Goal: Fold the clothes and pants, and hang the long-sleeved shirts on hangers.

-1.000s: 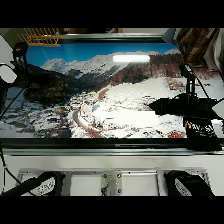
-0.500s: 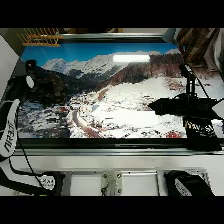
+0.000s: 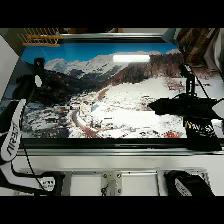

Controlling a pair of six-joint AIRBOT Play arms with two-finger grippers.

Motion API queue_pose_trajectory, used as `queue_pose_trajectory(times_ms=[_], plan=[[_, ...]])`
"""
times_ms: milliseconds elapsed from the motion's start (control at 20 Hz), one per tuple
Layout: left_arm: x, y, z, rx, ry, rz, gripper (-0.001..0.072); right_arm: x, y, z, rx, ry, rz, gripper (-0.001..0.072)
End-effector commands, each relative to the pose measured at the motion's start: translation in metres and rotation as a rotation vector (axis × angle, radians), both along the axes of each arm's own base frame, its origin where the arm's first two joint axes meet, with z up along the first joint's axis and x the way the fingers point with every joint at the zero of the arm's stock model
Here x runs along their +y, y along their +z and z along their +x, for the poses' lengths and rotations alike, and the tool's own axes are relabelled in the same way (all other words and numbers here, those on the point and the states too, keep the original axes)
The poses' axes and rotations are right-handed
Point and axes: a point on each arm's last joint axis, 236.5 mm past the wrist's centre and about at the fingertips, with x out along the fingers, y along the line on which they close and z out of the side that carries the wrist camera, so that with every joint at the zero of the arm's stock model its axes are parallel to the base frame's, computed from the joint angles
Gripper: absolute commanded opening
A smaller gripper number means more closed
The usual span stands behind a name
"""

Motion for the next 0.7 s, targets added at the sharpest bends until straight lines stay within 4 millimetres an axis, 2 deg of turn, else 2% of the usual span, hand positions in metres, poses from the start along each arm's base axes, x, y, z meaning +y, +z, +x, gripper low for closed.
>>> queue_pose_trajectory(times_ms=[0,100,150,250,350,400,500,550,650], plan=[[-0.071,0.088,-0.023,-0.127,-0.134,-0.008,0.0012,0.005,0.003,-0.001,0.005,0.003,0.028,0.0010],[-0.129,0.121,-0.056,-0.143,-0.260,-0.018,0.0012,0.015,0.013,-0.002,0.011,0.008,0.092,0.0007],[-0.156,0.129,-0.076,-0.132,-0.325,-0.022,0.0013,0.013,0.016,0.003,-0.016,-0.005,0.093,0.0007],[-0.214,0.134,-0.121,-0.105,-0.478,-0.027,0.0012,0.003,0.024,0.017,-0.064,-0.059,0.100,0.0006],[-0.262,0.132,-0.162,-0.097,-0.623,-0.032,0.0012,-0.013,0.028,0.026,-0.085,-0.115,0.100,0.0006],[-0.280,0.129,-0.180,-0.092,-0.683,-0.034,0.0013,-0.022,0.030,0.028,-0.093,-0.141,0.099,0.0006],[-0.305,0.119,-0.207,-0.066,-0.735,-0.057,0.0013,-0.039,0.035,0.032,-0.109,-0.190,0.098,0.0006],[-0.313,0.113,-0.215,-0.049,-0.749,-0.062,0.0012,-0.046,0.037,0.033,-0.116,-0.212,0.099,0.0006],[-0.322,0.101,-0.218,-0.019,-0.745,-0.069,0.0012,-0.053,0.042,0.033,-0.131,-0.233,0.097,0.0006]])
